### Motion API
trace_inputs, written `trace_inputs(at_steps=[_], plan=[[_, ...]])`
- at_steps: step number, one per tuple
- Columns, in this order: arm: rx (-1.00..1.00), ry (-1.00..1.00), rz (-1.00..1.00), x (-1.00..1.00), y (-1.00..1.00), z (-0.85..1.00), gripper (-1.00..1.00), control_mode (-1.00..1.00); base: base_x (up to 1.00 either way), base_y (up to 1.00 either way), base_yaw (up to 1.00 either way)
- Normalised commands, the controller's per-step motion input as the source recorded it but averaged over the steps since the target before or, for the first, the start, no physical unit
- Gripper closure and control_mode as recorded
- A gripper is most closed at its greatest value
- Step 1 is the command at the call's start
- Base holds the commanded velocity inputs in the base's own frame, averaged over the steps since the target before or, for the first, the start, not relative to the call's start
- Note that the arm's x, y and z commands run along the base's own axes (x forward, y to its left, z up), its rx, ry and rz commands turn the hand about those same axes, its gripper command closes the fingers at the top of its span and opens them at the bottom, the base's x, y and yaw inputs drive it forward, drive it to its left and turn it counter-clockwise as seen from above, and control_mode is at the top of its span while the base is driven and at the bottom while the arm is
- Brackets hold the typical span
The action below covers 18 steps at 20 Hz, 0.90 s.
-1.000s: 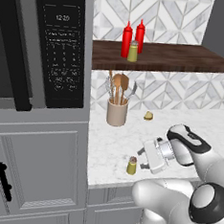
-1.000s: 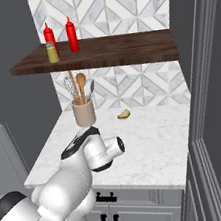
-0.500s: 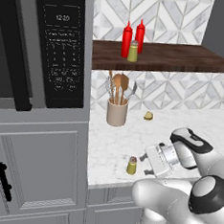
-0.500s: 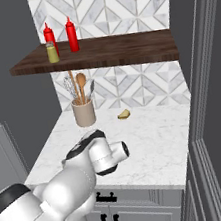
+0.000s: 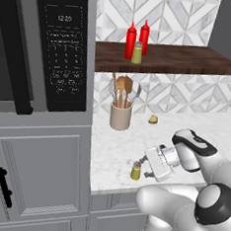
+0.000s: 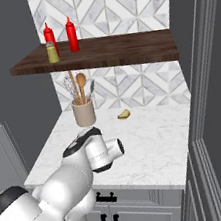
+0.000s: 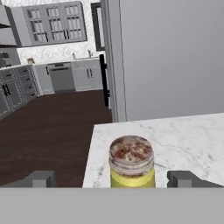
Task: Put the shaker and condiment bottle from the counter next to their counterparts in the cabinet.
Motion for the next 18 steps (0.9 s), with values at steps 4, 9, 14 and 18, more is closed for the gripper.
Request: trace_inputs(at_steps=[4,9,14,18], plan=[[0.02,0.0,0.0,0.01,0.51,-0.06,-1.0,-1.0,0.0,0.0,0.0],[0.01,0.0,0.0,0.0,0.45,-0.1,1.0,-1.0,0.0,0.0,0.0],[0.02,0.0,0.0,-0.02,0.25,-0.26,1.0,-1.0,0.0,0.0,0.0],[0.05,0.05,0.0,-0.05,0.0,-0.1,1.0,-1.0,0.0,0.0,0.0]])
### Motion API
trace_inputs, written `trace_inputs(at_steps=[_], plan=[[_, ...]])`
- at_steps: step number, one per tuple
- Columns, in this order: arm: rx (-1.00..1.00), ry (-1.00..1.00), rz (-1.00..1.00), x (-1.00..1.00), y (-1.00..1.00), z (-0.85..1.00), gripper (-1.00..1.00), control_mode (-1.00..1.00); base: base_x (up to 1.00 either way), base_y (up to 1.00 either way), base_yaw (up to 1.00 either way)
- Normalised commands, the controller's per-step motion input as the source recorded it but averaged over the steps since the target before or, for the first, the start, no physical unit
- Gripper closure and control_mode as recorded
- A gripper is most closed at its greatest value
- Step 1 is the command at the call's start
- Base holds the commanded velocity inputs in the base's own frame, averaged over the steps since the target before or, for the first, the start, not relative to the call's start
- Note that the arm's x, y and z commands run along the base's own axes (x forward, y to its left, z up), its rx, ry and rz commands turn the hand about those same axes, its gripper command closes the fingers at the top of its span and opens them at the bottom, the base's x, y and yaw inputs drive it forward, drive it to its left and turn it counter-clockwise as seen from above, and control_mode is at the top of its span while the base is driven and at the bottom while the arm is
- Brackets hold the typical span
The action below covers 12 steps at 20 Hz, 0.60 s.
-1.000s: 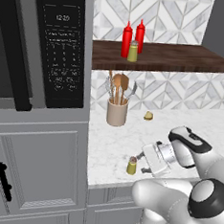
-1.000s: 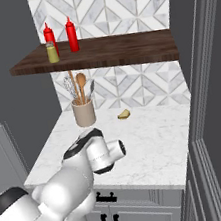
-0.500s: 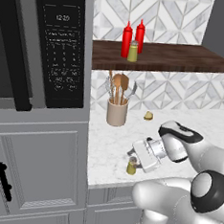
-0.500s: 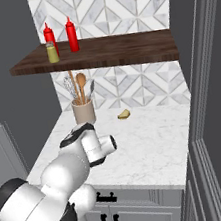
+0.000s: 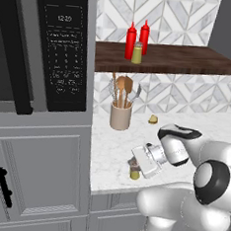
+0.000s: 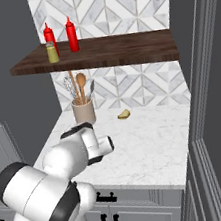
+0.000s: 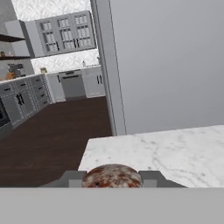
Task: Put the shaker and condiment bottle from the counter next to their counterparts in the cabinet.
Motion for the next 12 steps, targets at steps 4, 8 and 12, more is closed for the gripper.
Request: trace_inputs(at_steps=[4,8,12], plan=[[0.07,0.02,0.0,-0.13,0.0,0.15,1.0,-1.0,0.0,0.0,0.0],[0.11,0.0,0.0,-0.08,0.0,0.56,1.0,-1.0,0.0,0.0,0.0],[0.1,0.0,0.0,-0.01,0.0,0.46,1.0,-1.0,0.0,0.0,0.0]])
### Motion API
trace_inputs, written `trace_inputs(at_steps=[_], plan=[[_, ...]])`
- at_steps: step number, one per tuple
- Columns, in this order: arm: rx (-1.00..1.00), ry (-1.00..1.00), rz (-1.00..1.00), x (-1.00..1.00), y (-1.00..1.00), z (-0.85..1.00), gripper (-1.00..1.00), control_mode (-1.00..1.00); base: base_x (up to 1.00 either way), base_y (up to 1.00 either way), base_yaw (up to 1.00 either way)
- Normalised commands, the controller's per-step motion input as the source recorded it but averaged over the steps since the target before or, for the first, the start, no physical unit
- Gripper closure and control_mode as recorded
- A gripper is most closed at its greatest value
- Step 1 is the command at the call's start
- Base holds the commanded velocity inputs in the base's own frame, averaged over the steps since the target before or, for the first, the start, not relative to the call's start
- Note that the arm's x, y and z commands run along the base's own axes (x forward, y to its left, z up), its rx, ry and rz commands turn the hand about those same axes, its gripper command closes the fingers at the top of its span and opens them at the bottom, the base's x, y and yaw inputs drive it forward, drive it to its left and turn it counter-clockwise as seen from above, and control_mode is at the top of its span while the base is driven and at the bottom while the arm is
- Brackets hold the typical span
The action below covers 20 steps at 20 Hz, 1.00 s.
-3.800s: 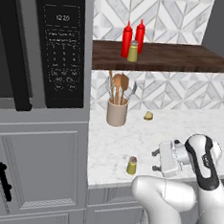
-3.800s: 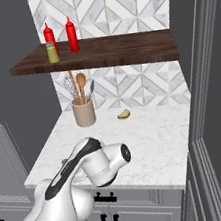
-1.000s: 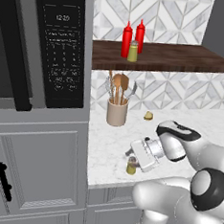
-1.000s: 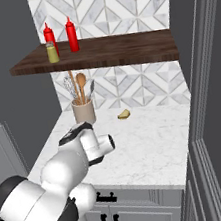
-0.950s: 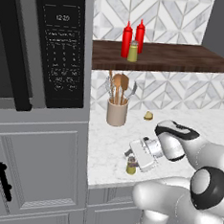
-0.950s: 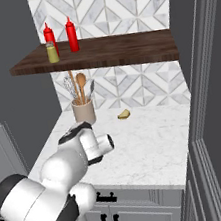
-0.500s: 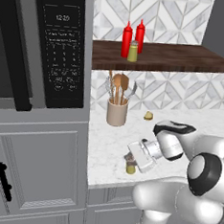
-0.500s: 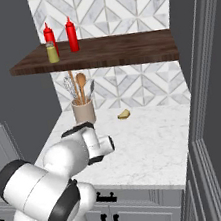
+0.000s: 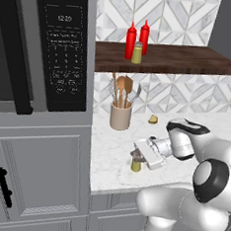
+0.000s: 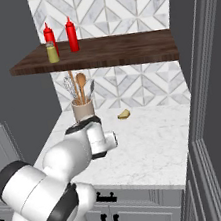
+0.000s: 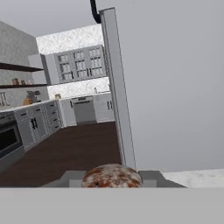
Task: Put the shaker and condiment bottle from the counter next to their counterparts in the cabinet.
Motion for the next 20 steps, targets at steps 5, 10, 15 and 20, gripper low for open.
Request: trace_inputs(at_steps=[5,10,15,20], plan=[[0.04,0.0,-0.03,0.0,0.0,0.54,1.0,-1.0,0.0,0.0,0.0],[0.0,0.01,-0.11,0.0,0.0,0.51,1.0,-1.0,0.0,0.0,0.0],[0.0,0.03,-0.15,0.0,0.0,0.51,1.0,-1.0,0.0,0.0,0.0],[0.0,0.04,-0.16,-0.01,0.0,0.47,1.0,-1.0,0.0,0.0,0.0]])
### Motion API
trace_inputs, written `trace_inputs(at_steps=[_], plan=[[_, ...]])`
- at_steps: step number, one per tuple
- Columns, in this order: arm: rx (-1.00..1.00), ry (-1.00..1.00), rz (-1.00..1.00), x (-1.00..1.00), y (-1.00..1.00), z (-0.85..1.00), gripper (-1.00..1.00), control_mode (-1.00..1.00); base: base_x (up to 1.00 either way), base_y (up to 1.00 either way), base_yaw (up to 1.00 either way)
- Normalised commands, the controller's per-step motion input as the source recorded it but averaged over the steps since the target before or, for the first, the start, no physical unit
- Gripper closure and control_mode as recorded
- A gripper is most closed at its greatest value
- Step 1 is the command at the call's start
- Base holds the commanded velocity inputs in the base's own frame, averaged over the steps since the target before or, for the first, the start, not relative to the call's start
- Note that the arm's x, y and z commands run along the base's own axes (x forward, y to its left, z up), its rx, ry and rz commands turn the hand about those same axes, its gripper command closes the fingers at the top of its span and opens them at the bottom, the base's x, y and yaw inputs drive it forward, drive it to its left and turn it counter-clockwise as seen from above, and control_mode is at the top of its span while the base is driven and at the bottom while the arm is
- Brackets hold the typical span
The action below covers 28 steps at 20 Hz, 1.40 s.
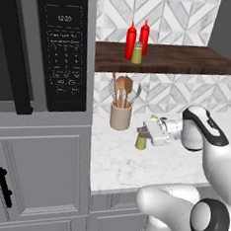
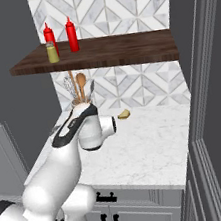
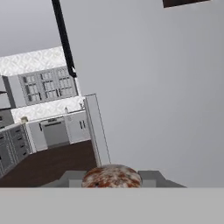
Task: Put the shaker and condiment bottle from the counter next to their counterparts in the cabinet.
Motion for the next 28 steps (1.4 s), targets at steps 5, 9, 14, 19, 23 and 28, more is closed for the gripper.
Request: trace_inputs(at_steps=[5,9,14,19,23,28], plan=[[-0.01,0.01,-0.15,0.0,0.0,0.44,1.0,-1.0,0.0,0.0,0.0],[-0.04,0.0,-0.14,-0.04,0.0,0.38,1.0,-1.0,0.0,0.0,0.0],[-0.06,0.0,-0.12,-0.03,-0.06,0.38,1.0,-1.0,0.0,0.0,0.0],[-0.04,0.0,-0.11,0.0,-0.12,0.45,1.0,-1.0,0.0,0.0,0.0],[-0.03,0.0,-0.1,-0.03,-0.1,0.44,1.0,-1.0,0.0,0.0,0.0],[-0.03,0.0,-0.1,-0.08,-0.11,0.43,1.0,-1.0,0.0,0.0,0.0]])
